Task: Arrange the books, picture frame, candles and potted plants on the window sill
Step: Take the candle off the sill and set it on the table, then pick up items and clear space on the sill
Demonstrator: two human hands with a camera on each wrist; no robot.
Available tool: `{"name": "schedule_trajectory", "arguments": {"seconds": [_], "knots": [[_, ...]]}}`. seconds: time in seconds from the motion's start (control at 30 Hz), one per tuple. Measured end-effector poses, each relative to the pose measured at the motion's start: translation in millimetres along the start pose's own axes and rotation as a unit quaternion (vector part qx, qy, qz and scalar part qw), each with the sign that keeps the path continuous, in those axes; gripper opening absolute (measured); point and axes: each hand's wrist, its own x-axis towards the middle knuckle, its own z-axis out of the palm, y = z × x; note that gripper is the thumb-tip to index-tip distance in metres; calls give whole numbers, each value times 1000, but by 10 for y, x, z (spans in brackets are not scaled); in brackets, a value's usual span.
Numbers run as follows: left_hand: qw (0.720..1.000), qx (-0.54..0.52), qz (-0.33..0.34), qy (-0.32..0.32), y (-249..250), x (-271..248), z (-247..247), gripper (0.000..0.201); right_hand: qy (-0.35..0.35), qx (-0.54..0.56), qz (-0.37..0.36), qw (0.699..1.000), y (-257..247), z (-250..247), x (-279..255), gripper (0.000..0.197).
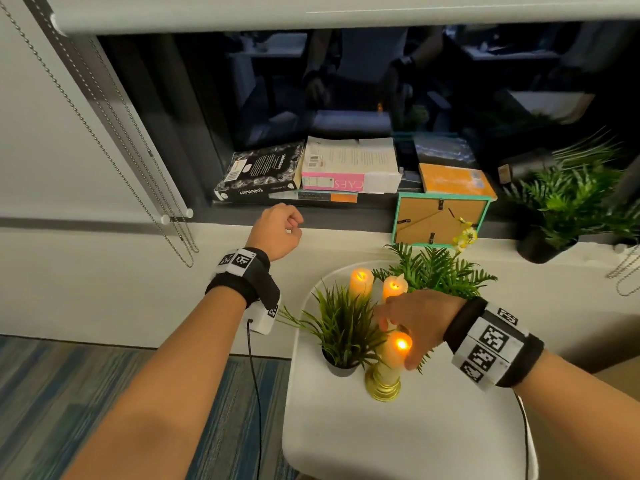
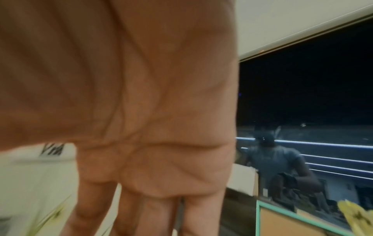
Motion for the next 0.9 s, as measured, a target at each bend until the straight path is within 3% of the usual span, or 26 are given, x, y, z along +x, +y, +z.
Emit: {"name": "schedule_trajectory", "arguments": {"seconds": [0.13,0.3,0.43,0.57,0.73,0.9], "knots": [[999,-30,3,23,-83,156,-114,20,16,72,5,997,95,-349,-49,58],[999,-24,2,33,-187,370,-271,22,153,121,27,980,268,-937,127,37],[998,41,8,52,-267,526,-368,28,265,143,55,952,410,-1334,507,32],[993,116,-19,24,-369,704,-389,50,333,124,93,930,454,-1599,935,47],[990,126,-42,-42,-463,927,-282,76,391,56,134,909,367,-1773,1457,71],[986,145,-49,-65,-497,1085,-175,84,346,46,186,919,376,-1782,1896,101]]}}
